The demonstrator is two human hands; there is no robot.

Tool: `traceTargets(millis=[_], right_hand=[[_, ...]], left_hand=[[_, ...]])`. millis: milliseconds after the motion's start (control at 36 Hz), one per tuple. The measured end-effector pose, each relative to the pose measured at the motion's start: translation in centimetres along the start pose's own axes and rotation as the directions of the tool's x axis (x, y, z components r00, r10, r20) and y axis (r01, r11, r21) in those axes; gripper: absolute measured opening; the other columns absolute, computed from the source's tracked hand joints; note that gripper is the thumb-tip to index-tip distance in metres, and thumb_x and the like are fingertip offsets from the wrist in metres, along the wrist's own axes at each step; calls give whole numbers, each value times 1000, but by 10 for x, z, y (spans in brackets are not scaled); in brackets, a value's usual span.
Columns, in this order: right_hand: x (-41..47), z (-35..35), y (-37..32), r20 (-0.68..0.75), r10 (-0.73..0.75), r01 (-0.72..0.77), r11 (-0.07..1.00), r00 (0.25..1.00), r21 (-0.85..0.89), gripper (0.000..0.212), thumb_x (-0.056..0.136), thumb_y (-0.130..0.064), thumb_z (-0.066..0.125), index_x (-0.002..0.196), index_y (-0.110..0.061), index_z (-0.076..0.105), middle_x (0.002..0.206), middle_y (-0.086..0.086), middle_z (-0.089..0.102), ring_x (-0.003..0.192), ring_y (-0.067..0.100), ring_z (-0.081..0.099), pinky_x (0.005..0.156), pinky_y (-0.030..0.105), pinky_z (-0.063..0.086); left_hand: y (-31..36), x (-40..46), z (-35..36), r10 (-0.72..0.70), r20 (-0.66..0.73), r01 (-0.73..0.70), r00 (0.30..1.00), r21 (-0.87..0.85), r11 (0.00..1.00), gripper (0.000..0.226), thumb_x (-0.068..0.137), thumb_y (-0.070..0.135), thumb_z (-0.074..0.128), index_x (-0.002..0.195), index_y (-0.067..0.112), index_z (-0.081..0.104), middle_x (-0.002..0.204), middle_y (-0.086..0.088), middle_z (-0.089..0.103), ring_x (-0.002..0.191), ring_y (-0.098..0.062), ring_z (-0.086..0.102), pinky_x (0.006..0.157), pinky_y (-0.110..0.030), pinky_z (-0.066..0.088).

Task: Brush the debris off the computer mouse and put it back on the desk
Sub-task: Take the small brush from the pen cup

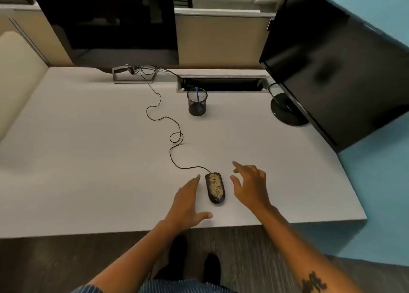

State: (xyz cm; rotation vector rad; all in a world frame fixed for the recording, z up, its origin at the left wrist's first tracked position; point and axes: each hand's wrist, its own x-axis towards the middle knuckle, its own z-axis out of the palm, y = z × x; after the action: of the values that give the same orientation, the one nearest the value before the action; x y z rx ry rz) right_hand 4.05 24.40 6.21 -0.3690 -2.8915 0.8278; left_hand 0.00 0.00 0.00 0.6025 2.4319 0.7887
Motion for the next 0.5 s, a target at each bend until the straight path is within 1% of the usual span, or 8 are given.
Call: traceTargets(millis=[28,139,278,333,389,444,500], right_hand=[[6,1,-1,1,5,-5,1000,1000,10,47,102,-16,78,148,-11,68,123,4,79,127,29,68,112,50,39],[31,-1,-17,14,83,-84,996,996,5,47,102,-17,78,148,-11,68,129,5,78,132,31,65,113,53,40],[73,3,-33,4,95,-95,995,995,30,47,103,-20,78,148,-11,67,133,6,77,134,30,64,114,55,41],[92,6,-40,-8,102,-101,993,995,53,48,103,-20,78,148,-10,67,134,7,76,135,31,63,115,56,42],[114,9,-48,-16,115,-112,988,993,101,48,103,-20,78,148,-9,66,135,8,75,136,32,61,115,58,46],[137,12,-56,-27,122,-117,980,992,161,49,102,-18,79,148,-7,65,135,10,74,135,32,61,113,58,50],[161,14,-64,-39,134,-124,971,990,203,49,101,-15,80,146,-4,66,133,12,74,131,33,63,111,52,54]], left_hand=[[-2,3,3,22,3,-22,1000,1,1000,139,84,71,90,182,22,3,192,-2,14,176,-29,21,142,-51,16],[-5,12,7,32,32,-33,999,23,999,145,83,77,87,182,18,0,192,-4,7,178,-29,13,142,-57,2],[-3,21,14,74,24,-74,997,25,997,146,84,78,84,181,17,-6,192,-3,-1,179,-28,4,141,-58,-10],[-3,23,17,91,28,-91,995,-8,996,145,84,79,82,178,22,-12,191,1,-6,179,-26,-1,141,-56,-14],[-8,26,18,125,24,-124,992,-40,991,141,83,81,79,172,29,-18,186,9,-17,178,-22,-8,141,-56,-16],[-12,28,19,157,7,-156,988,-60,986,138,84,82,78,170,32,-17,181,10,-26,175,-18,-14,141,-57,-15],[-15,31,22,185,7,-184,983,-60,981,136,84,83,78,171,32,-13,181,8,-29,174,-19,-18,141,-57,-16]])
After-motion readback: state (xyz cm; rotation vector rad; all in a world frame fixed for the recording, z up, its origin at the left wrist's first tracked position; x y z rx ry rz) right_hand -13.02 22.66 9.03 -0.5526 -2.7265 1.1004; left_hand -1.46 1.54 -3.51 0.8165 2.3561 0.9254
